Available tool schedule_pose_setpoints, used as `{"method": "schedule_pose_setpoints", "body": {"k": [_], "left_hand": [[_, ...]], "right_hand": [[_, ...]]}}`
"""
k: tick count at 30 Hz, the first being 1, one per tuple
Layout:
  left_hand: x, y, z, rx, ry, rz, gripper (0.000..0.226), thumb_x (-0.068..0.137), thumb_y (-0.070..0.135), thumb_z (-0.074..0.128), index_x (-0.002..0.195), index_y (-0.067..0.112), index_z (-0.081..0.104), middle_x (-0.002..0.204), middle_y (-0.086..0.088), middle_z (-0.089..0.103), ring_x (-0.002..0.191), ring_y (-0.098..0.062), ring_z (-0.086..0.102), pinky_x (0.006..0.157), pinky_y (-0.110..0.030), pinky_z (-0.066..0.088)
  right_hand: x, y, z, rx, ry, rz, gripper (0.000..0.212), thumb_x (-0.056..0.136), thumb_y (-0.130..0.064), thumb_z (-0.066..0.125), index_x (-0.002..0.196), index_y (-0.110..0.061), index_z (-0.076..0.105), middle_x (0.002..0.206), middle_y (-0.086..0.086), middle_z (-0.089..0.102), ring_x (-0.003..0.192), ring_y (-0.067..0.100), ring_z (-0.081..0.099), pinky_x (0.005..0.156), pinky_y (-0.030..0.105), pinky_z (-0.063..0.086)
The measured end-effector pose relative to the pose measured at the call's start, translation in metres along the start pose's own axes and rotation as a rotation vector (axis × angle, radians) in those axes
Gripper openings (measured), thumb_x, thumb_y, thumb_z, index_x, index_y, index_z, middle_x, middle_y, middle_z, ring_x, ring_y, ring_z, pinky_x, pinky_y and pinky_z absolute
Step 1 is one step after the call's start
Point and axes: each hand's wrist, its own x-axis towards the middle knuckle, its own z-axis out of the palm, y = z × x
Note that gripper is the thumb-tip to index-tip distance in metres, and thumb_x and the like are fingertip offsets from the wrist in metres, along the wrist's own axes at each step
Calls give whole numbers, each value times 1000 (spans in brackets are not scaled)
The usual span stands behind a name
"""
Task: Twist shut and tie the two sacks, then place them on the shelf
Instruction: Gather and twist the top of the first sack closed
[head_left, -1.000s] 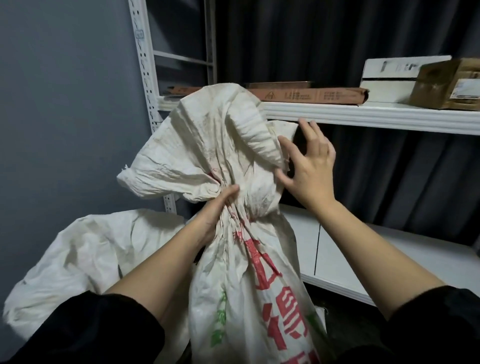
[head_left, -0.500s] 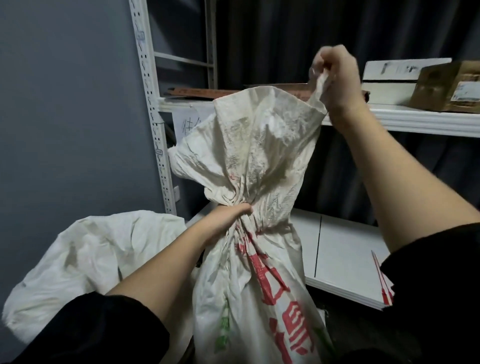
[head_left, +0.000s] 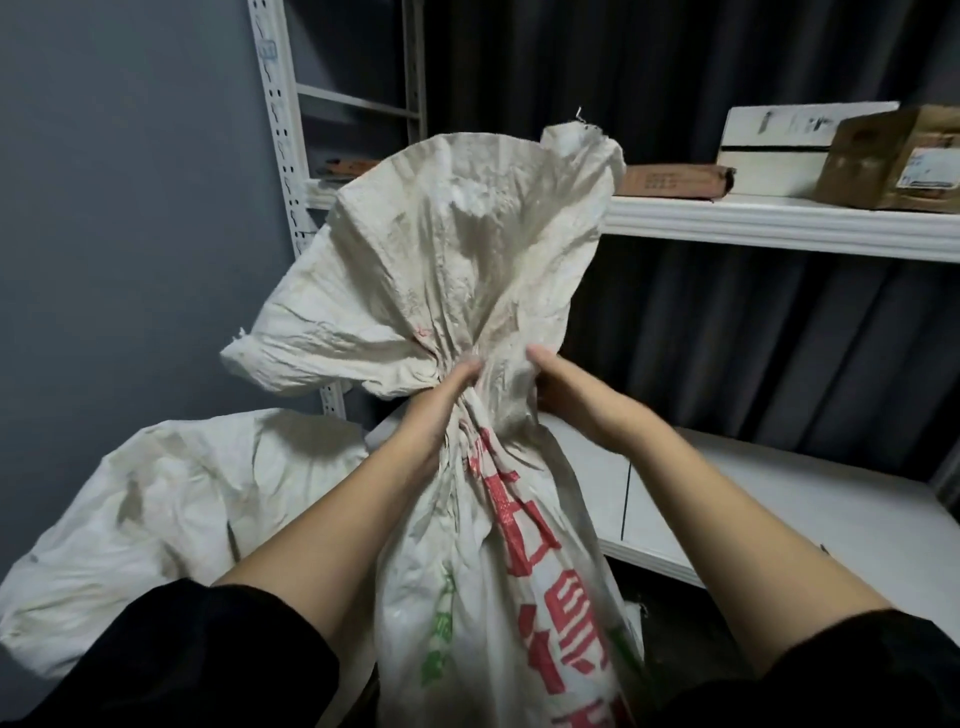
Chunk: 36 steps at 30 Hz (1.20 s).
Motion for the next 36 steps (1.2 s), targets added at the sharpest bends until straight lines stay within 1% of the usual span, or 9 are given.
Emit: {"method": "schedule_pose_setpoints", "body": {"k": [5, 10, 13, 16, 18, 22, 29, 33, 36], "left_hand": [[-10, 3, 11, 254, -36, 38, 29, 74, 34, 78, 97, 19, 71, 101, 0, 73, 91, -12, 68, 93, -28, 51], [-10, 4, 17, 375, -49, 27, 32, 74, 34, 79, 100, 16, 71, 95, 5, 73, 81, -2, 67, 80, -16, 51], [-6, 1, 17, 266, 59, 69, 22, 84, 21, 68, 104, 14, 67, 96, 4, 68, 81, -4, 61, 72, -16, 45], [-1, 6, 11, 208, 43, 32, 26, 81, 24, 68, 103, 12, 69, 104, 0, 69, 99, -15, 62, 90, -25, 43], [1, 6, 8, 176, -33, 13, 35, 76, 32, 70, 105, 11, 71, 109, -6, 71, 107, -22, 63, 100, -34, 44], [0, 8, 15, 53, -31, 43, 20, 80, 27, 71, 94, 14, 72, 97, -8, 73, 91, -21, 69, 84, -29, 53], [7, 50, 17, 244, 12, 251, 44, 76, 23, 78, 115, 8, 64, 95, -3, 73, 77, -11, 70, 61, -16, 55], [23, 49, 27, 212, 17, 292, 60, 74, 18, 79, 127, 8, 53, 108, -8, 71, 90, -17, 71, 75, -24, 57], [26, 38, 29, 318, 56, 285, 85, 66, 54, 75, 133, 19, 36, 126, 2, 59, 112, -17, 60, 101, -35, 46]], "right_hand": [[27, -41, 5, 93, 429, -75, 17, 89, -14, 54, 100, -10, 67, 98, 11, 72, 88, 21, 69, 85, 36, 55], [39, -48, 14, 148, 246, -145, 35, 92, -9, 50, 125, -15, 57, 117, 6, 68, 100, 17, 67, 88, 29, 54], [37, -27, 14, 212, 130, -62, 64, 83, -47, 65, 137, -19, 45, 134, 20, 54, 103, 24, 60, 85, 33, 49], [22, -2, 2, 153, 76, 24, 91, 68, -54, 70, 143, -21, 31, 139, 4, 51, 119, 15, 56, 96, 33, 46], [12, 16, 5, 130, -68, 80, 79, 75, -35, 72, 141, -19, 33, 138, 5, 52, 120, 16, 57, 99, 34, 47], [8, 30, 31, 138, -81, 22, 75, 76, -15, 74, 141, -15, 36, 138, 4, 54, 125, 15, 53, 109, 36, 39], [7, 27, 50, 173, -6, -11, 32, 86, -6, 65, 113, -22, 59, 110, -4, 68, 98, 8, 67, 88, 22, 52], [7, 30, 59, 175, 80, 126, 11, 83, -8, 65, 94, -12, 67, 86, 4, 72, 75, 14, 68, 74, 24, 54], [7, 32, 60, 329, 42, 253, 8, 81, -8, 62, 86, -5, 68, 79, 13, 69, 70, 22, 65, 68, 27, 54]]}}
